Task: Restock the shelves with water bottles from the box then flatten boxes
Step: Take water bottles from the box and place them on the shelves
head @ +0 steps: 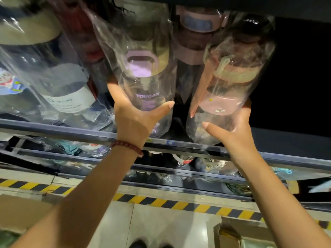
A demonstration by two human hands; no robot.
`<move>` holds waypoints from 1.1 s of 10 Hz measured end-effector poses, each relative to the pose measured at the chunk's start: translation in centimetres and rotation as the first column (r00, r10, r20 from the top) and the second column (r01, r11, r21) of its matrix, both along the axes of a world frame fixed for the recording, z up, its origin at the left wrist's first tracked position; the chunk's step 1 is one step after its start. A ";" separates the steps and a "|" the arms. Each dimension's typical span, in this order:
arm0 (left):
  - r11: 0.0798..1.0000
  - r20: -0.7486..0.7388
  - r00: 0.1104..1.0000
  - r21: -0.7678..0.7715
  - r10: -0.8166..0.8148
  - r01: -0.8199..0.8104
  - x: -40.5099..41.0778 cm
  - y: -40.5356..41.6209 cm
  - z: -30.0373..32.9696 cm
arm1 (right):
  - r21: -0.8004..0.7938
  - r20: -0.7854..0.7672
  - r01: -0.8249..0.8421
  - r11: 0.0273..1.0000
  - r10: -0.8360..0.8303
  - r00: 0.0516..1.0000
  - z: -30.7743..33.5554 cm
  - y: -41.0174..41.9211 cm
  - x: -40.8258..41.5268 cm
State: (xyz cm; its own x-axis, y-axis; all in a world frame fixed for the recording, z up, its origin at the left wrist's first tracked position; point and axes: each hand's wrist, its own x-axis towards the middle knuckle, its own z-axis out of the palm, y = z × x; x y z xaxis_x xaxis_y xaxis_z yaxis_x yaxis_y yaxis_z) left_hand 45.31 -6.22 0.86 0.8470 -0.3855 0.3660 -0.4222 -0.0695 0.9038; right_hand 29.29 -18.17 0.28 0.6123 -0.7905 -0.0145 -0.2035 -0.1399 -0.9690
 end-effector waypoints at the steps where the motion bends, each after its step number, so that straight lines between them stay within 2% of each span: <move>1: 0.994 0.013 0.995 -0.059 0.095 -0.094 -2.0 -1.3 0.1 | -0.036 0.050 0.071 0.997 -0.070 0.996 0.1 0.6 0.7; 2: 0.992 -0.061 0.992 -0.050 0.115 -0.118 -3.0 -2.0 0.1 | -0.097 0.074 0.141 0.985 -0.134 0.988 -0.2 1.5 1.5; 3: 0.999 -0.148 0.989 -0.042 0.009 -0.016 -2.9 -1.7 0.0 | -0.076 0.075 0.172 0.982 -0.166 0.983 -0.4 1.8 1.6; 4: 0.975 -0.302 0.928 -0.095 -0.218 0.198 -1.4 -0.2 0.2 | -0.016 0.052 0.169 0.985 -0.168 0.984 -0.3 1.4 1.4; 5: 0.909 -0.382 0.828 -0.102 -0.410 0.403 1.5 1.9 0.4 | 0.033 0.033 0.161 0.986 -0.162 0.986 -0.1 1.2 1.1; 6: 0.861 -0.470 0.744 -0.076 -0.475 0.502 3.9 2.5 0.3 | 0.059 0.045 0.148 0.987 -0.151 0.987 -0.1 1.1 1.0; 7: 0.850 -0.475 0.783 0.126 -0.402 0.512 4.6 1.9 0.6 | 0.078 0.059 0.124 0.989 -0.128 0.990 -0.2 1.0 1.0; 8: 0.861 -0.413 0.851 0.245 -0.323 0.446 4.5 1.4 0.8 | 0.059 0.067 0.135 0.989 -0.139 0.988 -0.3 1.0 1.2; 9: 0.878 -0.279 0.933 0.358 -0.225 0.319 3.7 1.4 1.0 | 0.042 0.075 0.149 0.988 -0.152 0.986 -0.5 1.2 1.4; 10: 0.932 -0.137 0.985 0.333 -0.100 0.141 2.4 1.5 0.7 | 0.045 0.084 0.149 0.988 -0.153 0.985 -0.4 1.2 1.4; 11: 0.946 -0.010 0.995 0.312 0.099 -0.091 0.6 0.7 0.3 | 0.049 0.078 0.143 0.989 -0.146 0.986 -0.3 1.3 1.5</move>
